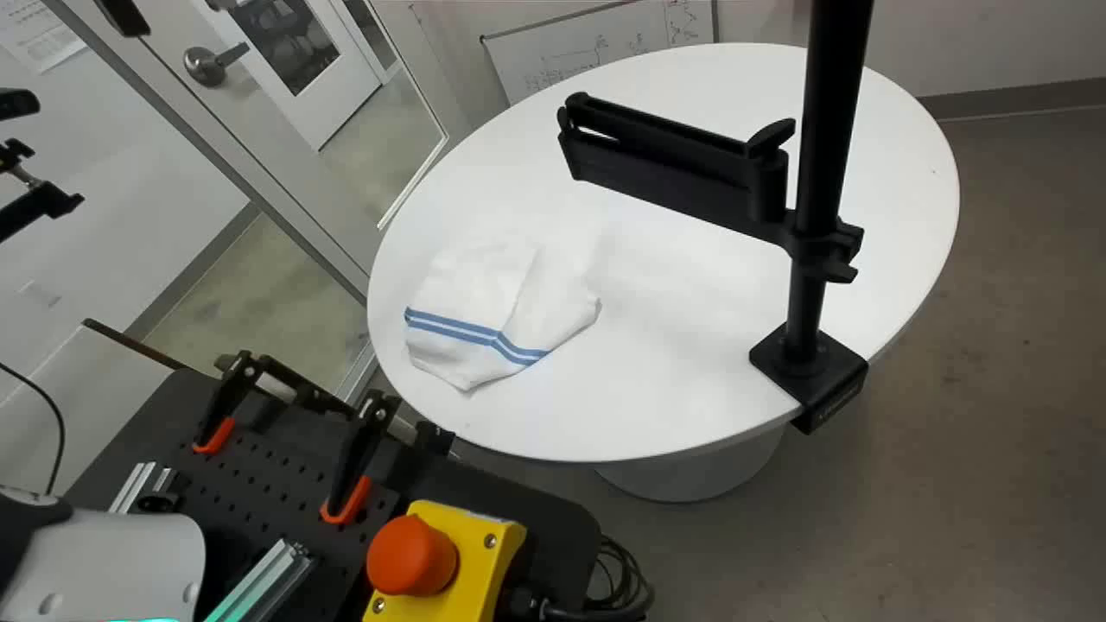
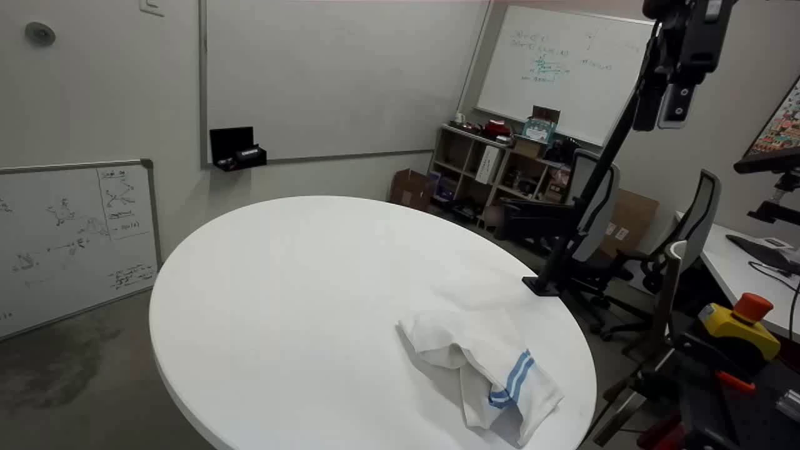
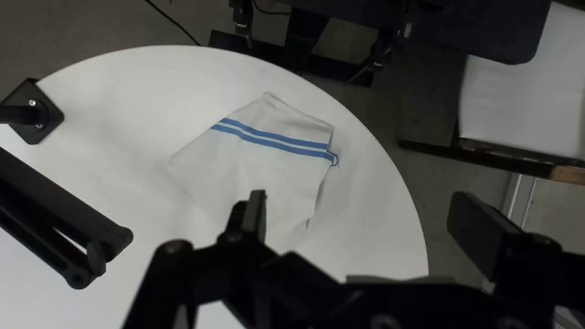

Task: Hang the cloth on the black stand

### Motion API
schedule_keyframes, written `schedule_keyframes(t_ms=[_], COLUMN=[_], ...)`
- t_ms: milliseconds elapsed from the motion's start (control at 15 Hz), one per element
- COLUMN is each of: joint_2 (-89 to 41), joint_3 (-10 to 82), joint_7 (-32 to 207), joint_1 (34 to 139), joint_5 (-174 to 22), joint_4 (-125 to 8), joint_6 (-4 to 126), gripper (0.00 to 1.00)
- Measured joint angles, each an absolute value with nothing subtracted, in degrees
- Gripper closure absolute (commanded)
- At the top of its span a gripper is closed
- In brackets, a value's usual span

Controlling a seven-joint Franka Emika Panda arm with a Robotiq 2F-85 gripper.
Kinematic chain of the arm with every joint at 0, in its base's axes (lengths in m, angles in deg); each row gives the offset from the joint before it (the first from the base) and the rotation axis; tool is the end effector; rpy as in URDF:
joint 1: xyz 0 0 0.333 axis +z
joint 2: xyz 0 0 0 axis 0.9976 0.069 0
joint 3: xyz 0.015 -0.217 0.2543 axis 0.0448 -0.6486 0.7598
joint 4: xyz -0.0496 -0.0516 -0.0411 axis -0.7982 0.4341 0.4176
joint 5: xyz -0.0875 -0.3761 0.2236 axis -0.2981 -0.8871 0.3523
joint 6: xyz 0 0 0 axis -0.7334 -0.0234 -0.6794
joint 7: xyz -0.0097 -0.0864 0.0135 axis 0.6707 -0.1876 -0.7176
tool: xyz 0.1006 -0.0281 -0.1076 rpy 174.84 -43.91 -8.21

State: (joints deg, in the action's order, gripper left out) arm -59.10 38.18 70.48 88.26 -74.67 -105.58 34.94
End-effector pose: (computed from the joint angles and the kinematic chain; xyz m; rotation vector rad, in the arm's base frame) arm 0.4433 0.0007 0.3560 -3.0945 -0.3637 0.3463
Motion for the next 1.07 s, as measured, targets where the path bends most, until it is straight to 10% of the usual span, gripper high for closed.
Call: schedule_keyframes(t_ms=[1067], joint_2=[-43.70], joint_3=[35.55], joint_7=[66.19], joint_1=[84.17], joint_5=[-75.49], joint_4=[-108.79], joint_6=[50.63], gripper=[0.00])
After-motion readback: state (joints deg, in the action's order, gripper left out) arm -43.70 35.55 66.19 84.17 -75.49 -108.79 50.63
